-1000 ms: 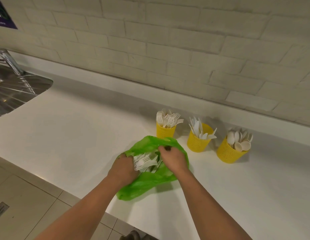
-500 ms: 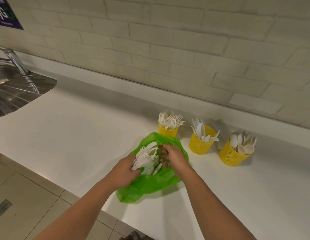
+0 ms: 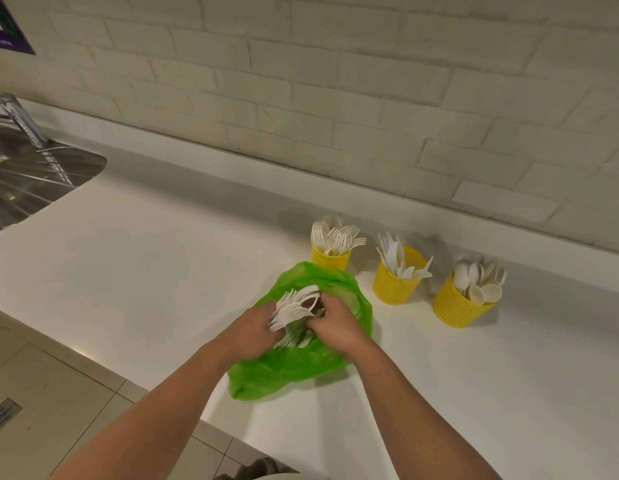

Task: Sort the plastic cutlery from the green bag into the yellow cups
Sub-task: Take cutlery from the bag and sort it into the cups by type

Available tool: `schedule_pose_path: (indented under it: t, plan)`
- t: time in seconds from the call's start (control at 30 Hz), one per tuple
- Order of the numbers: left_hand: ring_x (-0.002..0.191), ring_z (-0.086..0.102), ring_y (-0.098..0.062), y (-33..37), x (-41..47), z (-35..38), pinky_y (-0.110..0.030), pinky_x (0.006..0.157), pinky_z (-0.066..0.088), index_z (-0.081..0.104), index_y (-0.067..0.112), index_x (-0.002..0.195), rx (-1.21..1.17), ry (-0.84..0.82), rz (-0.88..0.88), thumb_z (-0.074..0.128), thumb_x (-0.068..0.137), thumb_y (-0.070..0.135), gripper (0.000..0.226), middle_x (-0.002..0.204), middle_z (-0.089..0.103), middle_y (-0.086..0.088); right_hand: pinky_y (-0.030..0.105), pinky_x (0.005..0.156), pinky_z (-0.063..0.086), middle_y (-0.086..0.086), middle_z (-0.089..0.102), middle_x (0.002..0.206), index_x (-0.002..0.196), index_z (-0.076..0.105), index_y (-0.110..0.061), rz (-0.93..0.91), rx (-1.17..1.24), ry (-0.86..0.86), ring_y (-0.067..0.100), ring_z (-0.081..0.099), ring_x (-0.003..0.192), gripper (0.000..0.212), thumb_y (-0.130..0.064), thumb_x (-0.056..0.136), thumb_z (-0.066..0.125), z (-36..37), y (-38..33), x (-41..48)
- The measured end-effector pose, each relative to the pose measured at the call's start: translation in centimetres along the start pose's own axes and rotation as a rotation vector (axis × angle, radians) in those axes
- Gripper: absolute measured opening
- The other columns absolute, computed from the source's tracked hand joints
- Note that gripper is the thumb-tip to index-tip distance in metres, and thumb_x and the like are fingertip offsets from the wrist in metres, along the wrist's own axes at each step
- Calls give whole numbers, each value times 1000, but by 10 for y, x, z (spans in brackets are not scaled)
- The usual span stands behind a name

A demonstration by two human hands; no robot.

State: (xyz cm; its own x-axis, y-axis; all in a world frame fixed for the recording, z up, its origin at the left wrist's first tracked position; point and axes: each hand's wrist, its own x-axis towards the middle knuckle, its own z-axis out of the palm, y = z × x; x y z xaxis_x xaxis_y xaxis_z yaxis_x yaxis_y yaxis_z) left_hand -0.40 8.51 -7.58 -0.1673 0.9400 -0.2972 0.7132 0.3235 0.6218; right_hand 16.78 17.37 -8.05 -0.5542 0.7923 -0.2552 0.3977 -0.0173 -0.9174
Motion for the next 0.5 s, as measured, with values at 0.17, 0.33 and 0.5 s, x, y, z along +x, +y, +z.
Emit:
schedule_pose_path:
  t: [0.17, 0.33, 0.5]
  plan:
    - [96, 62, -24, -14, 0, 3, -36, 80, 50, 57, 16, 111, 7, 76, -89, 66, 93, 25, 23, 105, 65, -2, 22, 91, 51, -5, 71, 106, 119, 70, -14, -49, -288, -70, 13, 66, 99, 36, -7, 85, 69, 12, 22, -1]
    - [95, 58, -22, -17, 0, -5, -29, 77, 42, 57, 16, 117, 139, 35, -99, 72, 91, 34, 36, 112, 65, -4, 27, 95, 48, 0, 56, 106, 116, 71, -14, -81, -458, -24, 20, 58, 102, 28, -14, 88, 71, 21, 37, 1]
    - [100, 65, -25, -16, -2, 8, -29, 72, 42, 59, 20, 103, 190, 17, -93, 76, 85, 37, 30, 109, 70, -4, 38, 102, 49, 7, 63, 118, 123, 70, -22, -96, -468, 7, 24, 61, 110, 43, -9, 82, 73, 25, 36, 2]
